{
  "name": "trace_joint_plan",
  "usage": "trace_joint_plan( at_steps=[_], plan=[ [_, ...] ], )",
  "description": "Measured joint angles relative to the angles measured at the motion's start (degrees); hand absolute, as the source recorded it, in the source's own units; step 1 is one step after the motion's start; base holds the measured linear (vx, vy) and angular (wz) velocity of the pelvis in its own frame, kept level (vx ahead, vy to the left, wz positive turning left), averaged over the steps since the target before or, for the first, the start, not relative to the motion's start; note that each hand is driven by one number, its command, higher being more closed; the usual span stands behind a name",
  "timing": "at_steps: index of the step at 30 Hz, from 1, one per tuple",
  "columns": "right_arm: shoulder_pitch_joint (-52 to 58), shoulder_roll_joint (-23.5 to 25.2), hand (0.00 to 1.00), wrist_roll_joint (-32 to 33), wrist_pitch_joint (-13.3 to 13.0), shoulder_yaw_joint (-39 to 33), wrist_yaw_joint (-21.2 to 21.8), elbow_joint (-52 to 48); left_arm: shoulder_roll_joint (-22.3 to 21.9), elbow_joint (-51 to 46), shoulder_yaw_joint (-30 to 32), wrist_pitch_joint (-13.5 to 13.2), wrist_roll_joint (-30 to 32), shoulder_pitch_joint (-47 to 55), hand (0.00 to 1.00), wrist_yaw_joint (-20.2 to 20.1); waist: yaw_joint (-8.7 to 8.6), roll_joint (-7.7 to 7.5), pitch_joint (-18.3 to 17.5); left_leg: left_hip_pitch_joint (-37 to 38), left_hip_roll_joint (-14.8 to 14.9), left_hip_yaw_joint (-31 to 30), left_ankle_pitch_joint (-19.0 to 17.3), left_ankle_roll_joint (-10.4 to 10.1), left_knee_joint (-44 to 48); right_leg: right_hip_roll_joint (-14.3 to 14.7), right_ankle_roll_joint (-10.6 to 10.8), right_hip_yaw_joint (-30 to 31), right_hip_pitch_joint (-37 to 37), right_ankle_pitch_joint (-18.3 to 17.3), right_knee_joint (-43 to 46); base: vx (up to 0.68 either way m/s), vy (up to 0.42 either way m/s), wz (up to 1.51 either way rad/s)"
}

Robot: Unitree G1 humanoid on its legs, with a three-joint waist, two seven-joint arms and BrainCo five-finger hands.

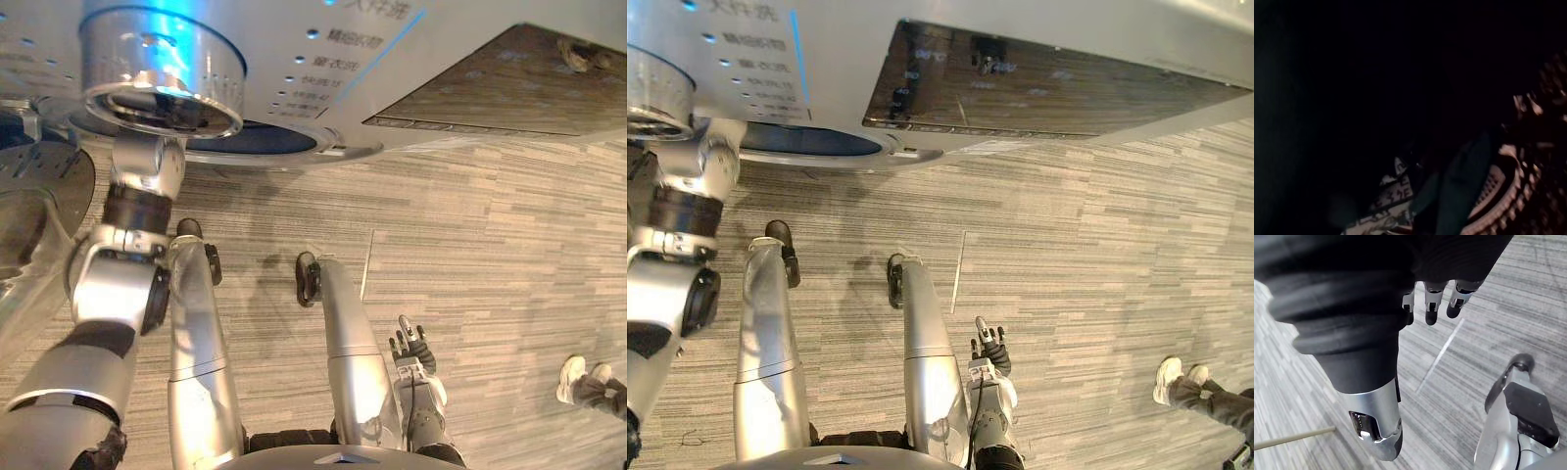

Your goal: Pick up the laundry basket with both hands and put the clothes into the washing machine.

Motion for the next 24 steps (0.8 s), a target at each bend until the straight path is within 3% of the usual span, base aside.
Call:
trace_joint_plan(
  at_steps=[2, 4, 5, 8, 11, 14, 20, 24],
  plan=[
    [0.14, 0.02, 0.0, 0.01, 0.0, -0.26, 0.8, 0.57, 0.88, 0.69, -0.51, -2.09, 0.38, -1.61, 1.0, -0.59, -0.67, -0.03, -0.02, -0.31, 0.09, -0.01, 0.0, 0.01, -0.01, 0.09, 0.03, -0.01, -0.31, 0.19, -0.13, 0.0, -0.006, -0.06],
    [0.15, 0.05, 0.0, 0.08, 0.03, -2.05, 1.68, 2.47, 1.4, 0.69, -2.12, -1.19, 0.64, -2.14, 1.0, 0.3, -0.57, -0.03, -0.02, -0.97, 0.13, 0.0, 0.09, 0.07, 0.06, 0.13, 0.08, -0.01, -0.97, 0.38, -0.12, 0.01, -0.006, -0.05],
    [0.16, 0.06, 0.0, 0.15, 0.02, -2.52, 1.72, 2.58, 1.53, 0.69, -2.64, -0.94, 0.71, -2.66, 0.0, 0.44, -0.58, -0.03, -0.02, -1.05, 0.12, -0.01, 0.1, 0.07, 0.11, 0.13, 0.08, -0.02, -1.04, 0.41, -0.1, 0.0, 0.0, 0.0],
    [0.26, 0.5, 0.0, 0.55, 0.02, -4.48, 1.93, 4.38, 4.15, -0.47, -7.15, -0.9, 6.06, -3.82, 0.0, 3.16, -1.06, -0.11, -0.07, -1.37, -0.05, -0.1, 0.09, 0.08, 0.23, -0.09, 0.08, -0.18, -1.24, 0.41, -0.05, 0.0, 0.0, 0.0],
    [0.27, 0.57, 0.0, 0.61, 0.05, -5.04, 2.06, 5.48, 5.12, -0.54, -10.43, 2.12, 22.62, -3.81, 0.0, 4.54, -0.81, -0.18, -0.11, -1.64, -0.19, -0.4, 0.07, 0.09, 0.86, -0.38, 0.07, -0.75, -1.38, 0.39, 0.55, 0.01, 0.0, 0.01],
    [0.15, 0.53, 0.0, 0.73, 0.14, -5.04, 2.23, 5.77, 4.39, -0.55, -11.34, 4.53, 32.02, -3.46, 0.0, 2.52, -0.76, -0.25, -0.16, -1.64, -0.42, -0.23, 0.08, 0.1, 1.02, -0.97, 0.08, -0.94, -1.39, 0.38, 0.84, 0.0, 0.003, 0.03],
    [0.14, 0.37, 0.0, 1.79, 0.27, -5.04, 3.42, 5.84, 2.25, -0.65, -10.74, 5.61, 36.91, -2.87, 0.0, 1.64, -0.83, -0.44, -0.28, -1.41, -0.32, -0.09, 0.06, 0.29, 1.83, -0.96, 0.17, -0.72, -1.21, 0.42, 1.58, 0.0, 0.0, 0.0],
    [0.13, 0.42, 0.0, 1.7, 0.25, -5.03, 3.42, 6.75, -0.62, -0.65, -6.95, 5.79, 37.47, 0.84, 0.0, 1.76, -1.27, -2.32, -1.55, -0.49, 0.04, 0.5, -0.06, 0.48, 1.63, -0.96, 0.19, -0.34, -0.69, 0.46, 1.5, 0.0, -0.001, -0.02]
  ],
)
